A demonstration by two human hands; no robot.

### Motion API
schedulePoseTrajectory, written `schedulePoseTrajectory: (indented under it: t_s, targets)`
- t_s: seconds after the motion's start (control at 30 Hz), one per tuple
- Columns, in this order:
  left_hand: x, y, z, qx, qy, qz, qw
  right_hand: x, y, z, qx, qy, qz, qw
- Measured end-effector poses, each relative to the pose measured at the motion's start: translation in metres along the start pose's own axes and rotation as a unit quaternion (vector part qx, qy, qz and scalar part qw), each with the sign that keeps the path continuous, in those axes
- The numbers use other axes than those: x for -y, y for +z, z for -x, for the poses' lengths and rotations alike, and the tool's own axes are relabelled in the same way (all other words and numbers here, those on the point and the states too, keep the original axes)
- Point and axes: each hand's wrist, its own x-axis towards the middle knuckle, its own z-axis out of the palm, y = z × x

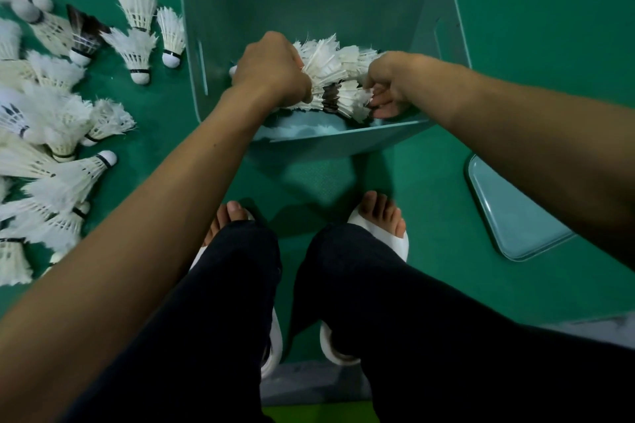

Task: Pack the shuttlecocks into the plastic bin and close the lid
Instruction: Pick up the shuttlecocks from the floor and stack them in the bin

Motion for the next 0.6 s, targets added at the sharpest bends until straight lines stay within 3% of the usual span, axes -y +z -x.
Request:
schedulePoseTrajectory:
  t_s: [0.07,0.13,0.23,0.33,0.4,0.5,0.6]
  targets:
    - [-0.002,0.003,-0.001,-0.004,0.008,-0.012,1.0,0.006,-0.009,0.011,-0.051,-0.09,0.072,0.992]
    - [-0.005,0.005,-0.004,-0.002,0.024,-0.019,1.0,0.013,-0.023,0.023,-0.088,-0.179,0.065,0.978]
    - [-0.014,0.012,-0.009,0.012,0.072,-0.014,0.997,0.019,-0.036,0.048,-0.025,-0.242,0.038,0.969]
    - [-0.027,0.023,-0.014,0.029,0.132,-0.021,0.991,0.018,-0.041,0.06,-0.027,-0.26,0.152,0.953]
    - [-0.033,0.032,-0.02,0.05,0.168,-0.058,0.983,0.017,-0.043,0.056,-0.101,-0.264,0.214,0.935]
    - [-0.045,0.045,-0.029,0.035,0.241,-0.206,0.948,0.013,-0.044,0.057,-0.251,-0.277,0.307,0.875]
    - [-0.058,0.064,-0.04,0.042,0.301,-0.281,0.91,0.007,-0.037,0.051,-0.292,-0.28,0.393,0.826]
